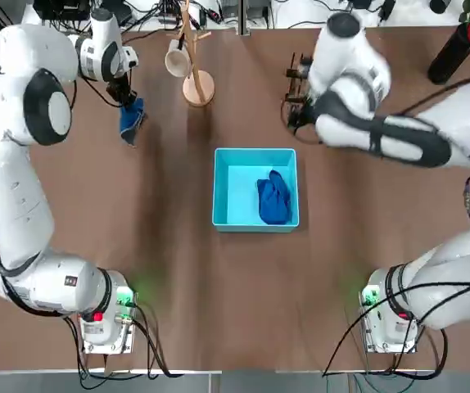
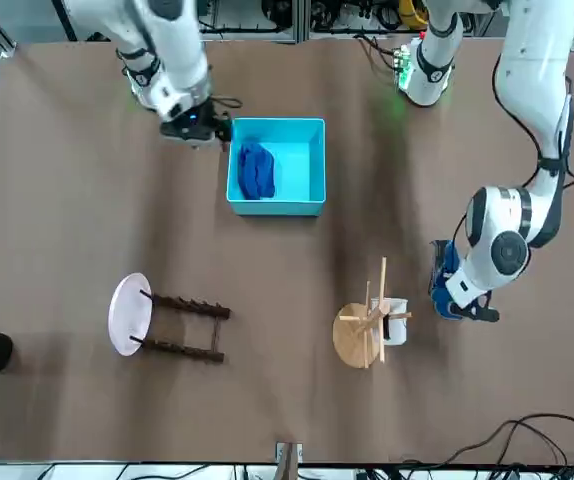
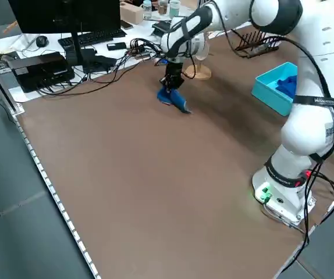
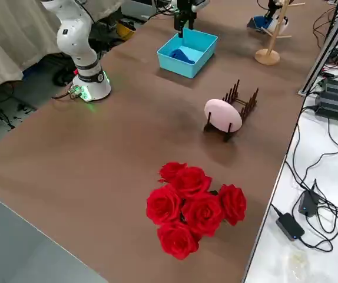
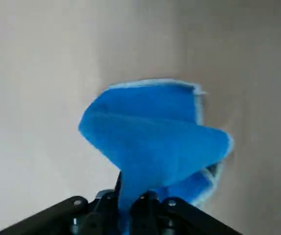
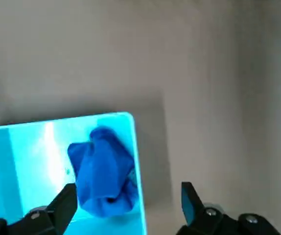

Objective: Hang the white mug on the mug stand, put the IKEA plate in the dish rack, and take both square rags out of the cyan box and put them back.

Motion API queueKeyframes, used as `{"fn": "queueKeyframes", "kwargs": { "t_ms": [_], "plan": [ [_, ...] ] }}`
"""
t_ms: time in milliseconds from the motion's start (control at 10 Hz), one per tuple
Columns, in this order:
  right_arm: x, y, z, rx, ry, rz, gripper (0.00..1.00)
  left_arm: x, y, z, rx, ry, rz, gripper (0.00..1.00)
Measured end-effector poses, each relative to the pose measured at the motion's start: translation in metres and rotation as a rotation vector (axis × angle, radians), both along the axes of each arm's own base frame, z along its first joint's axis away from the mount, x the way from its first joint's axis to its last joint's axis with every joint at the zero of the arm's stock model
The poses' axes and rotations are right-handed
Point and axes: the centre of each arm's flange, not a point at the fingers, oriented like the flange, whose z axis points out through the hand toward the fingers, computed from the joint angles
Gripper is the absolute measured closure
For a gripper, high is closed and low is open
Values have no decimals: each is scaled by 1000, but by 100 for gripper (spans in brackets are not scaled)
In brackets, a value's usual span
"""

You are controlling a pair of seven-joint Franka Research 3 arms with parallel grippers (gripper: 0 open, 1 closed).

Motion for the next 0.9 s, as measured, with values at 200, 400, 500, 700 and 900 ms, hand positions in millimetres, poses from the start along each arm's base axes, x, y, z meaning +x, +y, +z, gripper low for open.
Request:
{"fn": "queueKeyframes", "kwargs": {
  "t_ms": [200, 400, 500, 700, 900],
  "plan": [
    [-20, 36, -43, 18, 9, -34, 7, 0, 33, 0, 28, 3, 36, 96],
    [-28, 58, -84, 26, 26, -55, 8, -7, 81, 4, 54, 20, 29, 96],
    [-30, 63, -101, 27, 34, -55, 8, -15, 109, 8, 62, 39, 8, 96],
    [-33, 68, -128, 21, 49, -46, 9, -39, 174, 18, 80, 75, -30, 96],
    [-44, 69, -145, 22, 51, -27, 10, -67, 245, 28, 99, 73, -77, 96]
  ]
}}
